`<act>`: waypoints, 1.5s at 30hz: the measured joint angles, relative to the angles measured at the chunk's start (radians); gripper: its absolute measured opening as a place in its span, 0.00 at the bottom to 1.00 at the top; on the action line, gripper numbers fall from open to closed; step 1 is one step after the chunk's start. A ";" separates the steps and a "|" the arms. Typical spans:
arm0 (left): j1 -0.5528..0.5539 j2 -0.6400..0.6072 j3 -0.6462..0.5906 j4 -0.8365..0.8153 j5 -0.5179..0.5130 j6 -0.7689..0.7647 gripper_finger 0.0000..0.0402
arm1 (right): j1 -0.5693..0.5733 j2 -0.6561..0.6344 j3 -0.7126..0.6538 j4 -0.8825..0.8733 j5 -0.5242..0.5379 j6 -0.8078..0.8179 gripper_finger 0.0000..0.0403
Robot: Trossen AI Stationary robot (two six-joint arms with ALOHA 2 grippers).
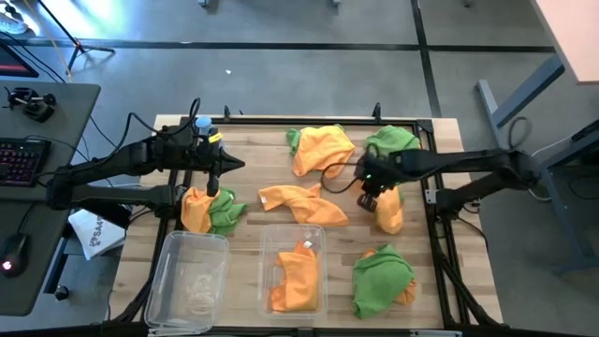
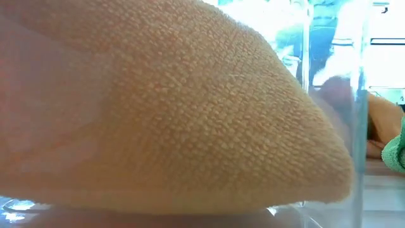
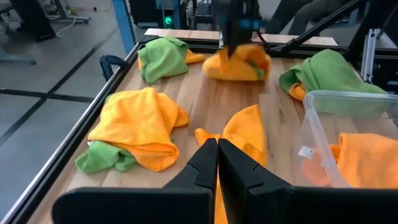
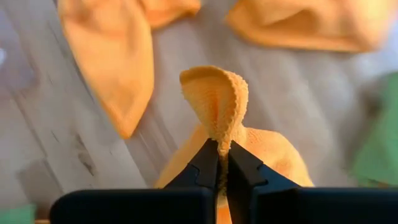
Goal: Sort microfiber towel by color & place in baskets
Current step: Put the orange towel into the right transparent bin
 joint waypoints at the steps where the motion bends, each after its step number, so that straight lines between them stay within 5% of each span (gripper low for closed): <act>1: 0.000 0.000 0.000 0.000 0.000 0.000 0.00 | 0.010 -0.019 0.037 -0.045 0.029 0.016 0.01; 12: 0.000 0.000 0.000 -0.056 0.000 0.001 0.00 | 0.207 -0.098 0.412 -0.640 0.273 0.378 0.00; 24: 0.000 0.000 0.000 -0.068 -0.011 -0.095 0.00 | 0.321 -0.114 0.447 -0.603 0.379 0.333 0.00; 36: 0.000 0.005 0.000 -0.068 -0.018 -0.096 0.00 | 0.422 -0.114 0.641 -0.587 0.450 0.236 0.00; 45: 0.000 0.005 0.000 -0.068 -0.018 -0.096 0.00 | 0.497 -0.115 0.784 -0.298 0.474 0.013 0.00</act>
